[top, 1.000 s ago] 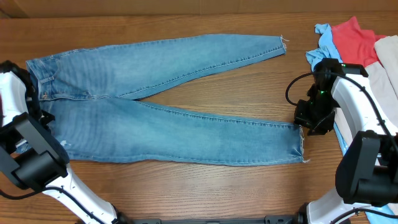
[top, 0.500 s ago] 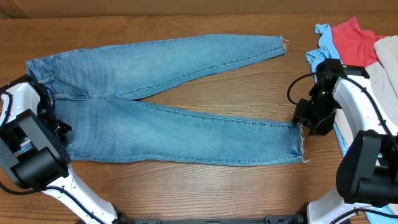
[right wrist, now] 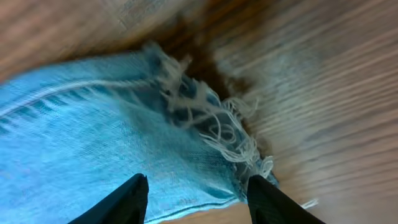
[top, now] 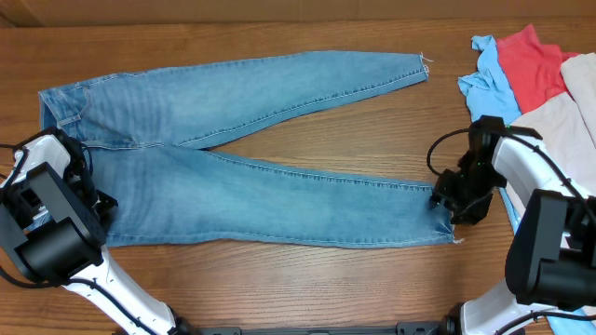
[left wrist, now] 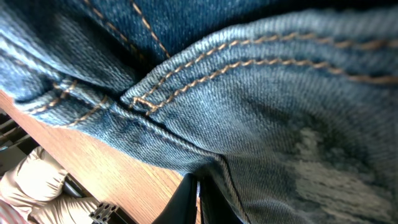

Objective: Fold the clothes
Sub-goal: 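Move the right gripper to the frayed jeans hem and grasp it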

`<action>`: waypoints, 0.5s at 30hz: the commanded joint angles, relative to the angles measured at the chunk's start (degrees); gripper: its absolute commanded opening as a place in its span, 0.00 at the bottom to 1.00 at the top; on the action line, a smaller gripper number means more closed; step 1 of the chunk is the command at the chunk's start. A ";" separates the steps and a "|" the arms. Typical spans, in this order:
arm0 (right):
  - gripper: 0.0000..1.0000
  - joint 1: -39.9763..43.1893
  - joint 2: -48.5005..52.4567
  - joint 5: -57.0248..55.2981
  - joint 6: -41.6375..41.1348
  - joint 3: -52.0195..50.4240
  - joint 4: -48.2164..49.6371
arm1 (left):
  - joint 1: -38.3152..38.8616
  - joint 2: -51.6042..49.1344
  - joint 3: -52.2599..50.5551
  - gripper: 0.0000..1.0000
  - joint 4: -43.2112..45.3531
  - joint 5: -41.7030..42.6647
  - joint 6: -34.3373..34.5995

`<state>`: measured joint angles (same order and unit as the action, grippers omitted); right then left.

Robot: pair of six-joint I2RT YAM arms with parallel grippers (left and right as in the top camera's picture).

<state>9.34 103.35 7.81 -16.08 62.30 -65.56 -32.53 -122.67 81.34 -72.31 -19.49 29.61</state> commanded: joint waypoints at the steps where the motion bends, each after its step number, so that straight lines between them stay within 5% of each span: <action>1: 0.55 0.22 -1.07 1.46 -0.48 -3.06 1.92 | 0.31 1.60 -0.35 0.08 0.22 -0.33 -0.24; 15: 0.55 4.94 -6.40 -1.75 -7.13 -3.74 -0.48 | 0.31 1.60 -0.35 0.08 0.61 -0.35 -0.28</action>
<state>12.29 101.32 7.66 -20.27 58.67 -66.19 -32.53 -122.67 81.34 -72.12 -19.46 29.61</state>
